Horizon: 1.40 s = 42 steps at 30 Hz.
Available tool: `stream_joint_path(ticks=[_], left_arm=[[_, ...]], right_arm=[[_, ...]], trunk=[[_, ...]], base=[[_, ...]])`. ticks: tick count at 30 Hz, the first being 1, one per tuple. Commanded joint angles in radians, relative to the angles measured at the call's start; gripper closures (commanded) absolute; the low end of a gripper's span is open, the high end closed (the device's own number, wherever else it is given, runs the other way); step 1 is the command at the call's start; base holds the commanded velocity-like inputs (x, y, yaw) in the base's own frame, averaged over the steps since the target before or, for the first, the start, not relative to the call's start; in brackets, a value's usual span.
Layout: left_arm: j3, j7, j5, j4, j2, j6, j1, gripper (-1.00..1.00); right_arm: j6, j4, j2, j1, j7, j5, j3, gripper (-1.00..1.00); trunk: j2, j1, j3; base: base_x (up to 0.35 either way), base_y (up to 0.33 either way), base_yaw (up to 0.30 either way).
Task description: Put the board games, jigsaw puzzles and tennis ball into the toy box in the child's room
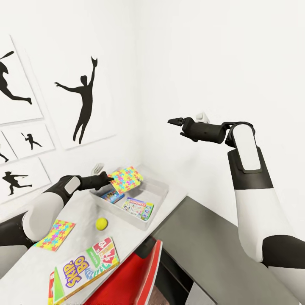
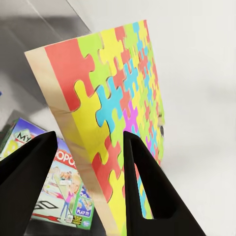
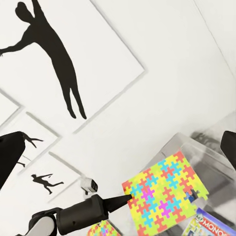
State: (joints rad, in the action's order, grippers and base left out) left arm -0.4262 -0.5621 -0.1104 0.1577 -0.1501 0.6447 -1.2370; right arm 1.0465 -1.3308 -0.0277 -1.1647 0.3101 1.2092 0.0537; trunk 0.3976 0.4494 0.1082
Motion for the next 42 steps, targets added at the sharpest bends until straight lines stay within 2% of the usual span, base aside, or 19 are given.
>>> stream_joint_path(ticks=[1, 8, 14, 21, 42], left_arm=[[0.001, 0.002, -0.011, 0.000, 0.000, 0.002, 0.000, 1.00], [0.001, 0.009, -0.012, -0.001, 0.000, -0.033, 0.012, 1.00], [0.001, 0.034, -0.012, -0.001, 0.001, -0.038, 0.016, 1.00], [0.001, 0.036, -0.013, -0.003, 0.002, -0.039, 0.016, 1.00], [0.000, 0.023, -0.012, -0.003, 0.042, -0.043, 0.016, 1.00]], right_arm=[[0.001, -0.001, 0.000, -0.001, 0.010, 0.010, 0.001, -1.00], [0.001, -0.001, 0.001, -0.001, 0.010, 0.010, 0.001, -1.00], [0.001, -0.001, 0.000, -0.001, 0.010, 0.009, 0.001, -1.00], [0.001, -0.001, 0.001, -0.001, 0.010, 0.009, 0.001, -1.00], [0.001, -0.001, 0.000, 0.001, 0.010, 0.010, 0.001, -1.00]], trunk=[[0.002, 0.001, 0.004], [0.002, 0.001, 0.015], [0.002, 0.001, 0.025], [0.002, 0.001, 0.036], [0.002, 0.001, 0.071]], base=[[0.000, 0.000, 0.060], [0.000, 0.000, 0.065], [0.000, 0.000, 0.067], [0.000, 0.000, 0.069], [0.000, 0.000, 0.070]])
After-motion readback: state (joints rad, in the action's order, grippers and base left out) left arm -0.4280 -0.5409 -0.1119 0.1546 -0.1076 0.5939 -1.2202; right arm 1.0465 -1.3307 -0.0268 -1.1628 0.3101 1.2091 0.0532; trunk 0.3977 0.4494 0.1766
